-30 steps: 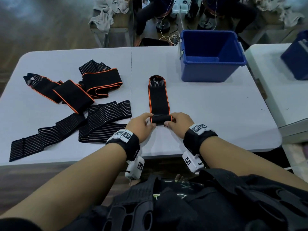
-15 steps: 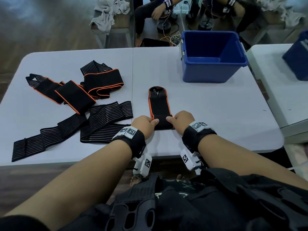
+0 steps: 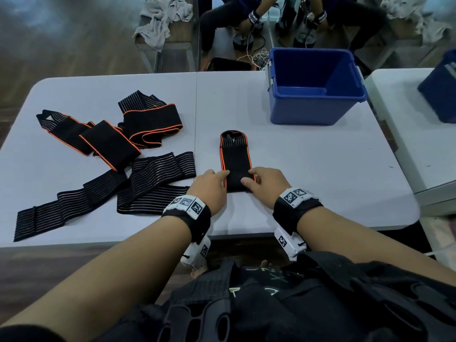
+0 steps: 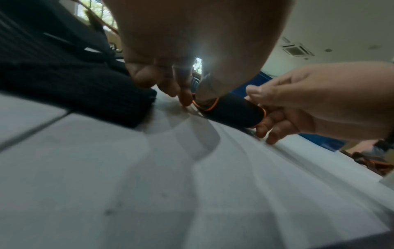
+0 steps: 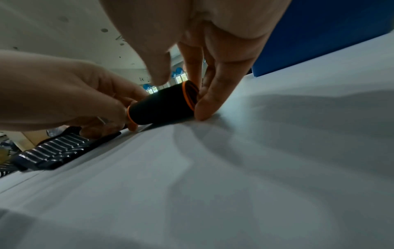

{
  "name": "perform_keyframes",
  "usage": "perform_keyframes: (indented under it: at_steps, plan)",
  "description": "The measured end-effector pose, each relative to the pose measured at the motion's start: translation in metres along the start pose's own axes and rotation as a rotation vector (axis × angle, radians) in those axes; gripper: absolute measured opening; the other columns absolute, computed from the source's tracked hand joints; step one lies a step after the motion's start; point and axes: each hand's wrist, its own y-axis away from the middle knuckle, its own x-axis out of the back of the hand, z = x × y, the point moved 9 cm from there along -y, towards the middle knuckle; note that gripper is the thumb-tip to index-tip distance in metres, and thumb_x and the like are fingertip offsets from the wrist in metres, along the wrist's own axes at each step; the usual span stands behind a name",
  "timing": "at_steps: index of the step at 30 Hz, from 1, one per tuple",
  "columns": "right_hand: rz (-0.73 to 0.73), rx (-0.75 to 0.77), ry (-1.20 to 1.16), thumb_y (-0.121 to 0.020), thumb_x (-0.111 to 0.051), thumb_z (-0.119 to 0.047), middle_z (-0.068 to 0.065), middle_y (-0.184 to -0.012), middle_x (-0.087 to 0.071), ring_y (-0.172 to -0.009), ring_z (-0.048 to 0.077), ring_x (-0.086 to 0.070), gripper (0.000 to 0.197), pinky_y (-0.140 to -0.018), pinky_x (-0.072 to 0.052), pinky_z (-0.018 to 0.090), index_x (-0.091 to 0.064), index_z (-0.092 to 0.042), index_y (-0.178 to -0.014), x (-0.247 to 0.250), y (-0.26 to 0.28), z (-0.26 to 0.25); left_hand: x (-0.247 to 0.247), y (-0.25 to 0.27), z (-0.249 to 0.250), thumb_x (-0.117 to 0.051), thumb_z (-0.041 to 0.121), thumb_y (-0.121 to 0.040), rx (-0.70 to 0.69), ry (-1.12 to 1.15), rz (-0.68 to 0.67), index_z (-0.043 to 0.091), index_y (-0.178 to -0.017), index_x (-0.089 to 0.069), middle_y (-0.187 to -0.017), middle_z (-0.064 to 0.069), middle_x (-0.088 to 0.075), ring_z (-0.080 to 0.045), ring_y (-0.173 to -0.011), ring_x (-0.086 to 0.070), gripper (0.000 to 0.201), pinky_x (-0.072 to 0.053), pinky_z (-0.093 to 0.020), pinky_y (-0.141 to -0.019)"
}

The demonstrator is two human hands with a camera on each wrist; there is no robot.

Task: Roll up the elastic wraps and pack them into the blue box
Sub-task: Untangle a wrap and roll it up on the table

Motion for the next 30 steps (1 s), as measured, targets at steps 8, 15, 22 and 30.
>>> perform_keyframes:
  at_steps: [8,15,22,30]
  plan:
    - [-0.037,-0.013,-0.127,-0.087,-0.07,-0.028,0.001,-0.098,-0.068,-0.091,0.019,-0.062,0.033,-0.08,-0.045,0.028,-0.067,-0.018,-0.119,-0.004,-0.015,0.014,0.002,-0.011,-0.011,-0.058,0.046,-0.094,0.06,0.143,-0.023,0.035,-0.142,-0.051,-0.093,-0.003,-0.062,-0.025,-0.09,-0.063,0.051,-0.049,-0.031,-0.076]
    - [-0.083,-0.129,-0.161,-0.097,-0.052,-0.048,0.01,-0.066,-0.061,-0.057,0.024,-0.052,0.053,-0.066,-0.045,0.034,-0.068,-0.002,-0.077,0.0,-0.032,0.018,0.011,-0.018,-0.011,-0.045,0.053,-0.1,0.187,0.258,-0.013,0.019,-0.099,-0.07,-0.092,-0.003,-0.069,-0.027,-0.095,-0.064,0.043,-0.045,-0.032,-0.076]
    - [-0.038,-0.23,-0.173,-0.091,-0.058,-0.053,0.02,-0.077,-0.072,-0.066,0.035,-0.068,0.056,-0.074,-0.059,0.044,-0.067,0.001,-0.08,0.001,-0.045,0.021,0.016,-0.025,-0.015,-0.049,0.054,-0.098,0.286,0.198,0.04,0.014,-0.08,-0.065,-0.072,0.0,-0.062,-0.023,-0.079,-0.062,0.047,-0.041,-0.031,-0.067]
    - [-0.016,-0.087,-0.346,-0.078,-0.06,-0.05,0.007,-0.074,-0.069,-0.072,0.029,-0.069,0.04,-0.074,-0.06,0.049,-0.071,-0.012,-0.086,0.001,-0.056,0.005,0.03,-0.033,-0.023,-0.069,0.039,-0.089,0.284,0.408,0.266,0.017,-0.1,-0.07,-0.087,0.007,-0.069,-0.015,-0.09,-0.067,0.025,-0.053,-0.032,-0.087]
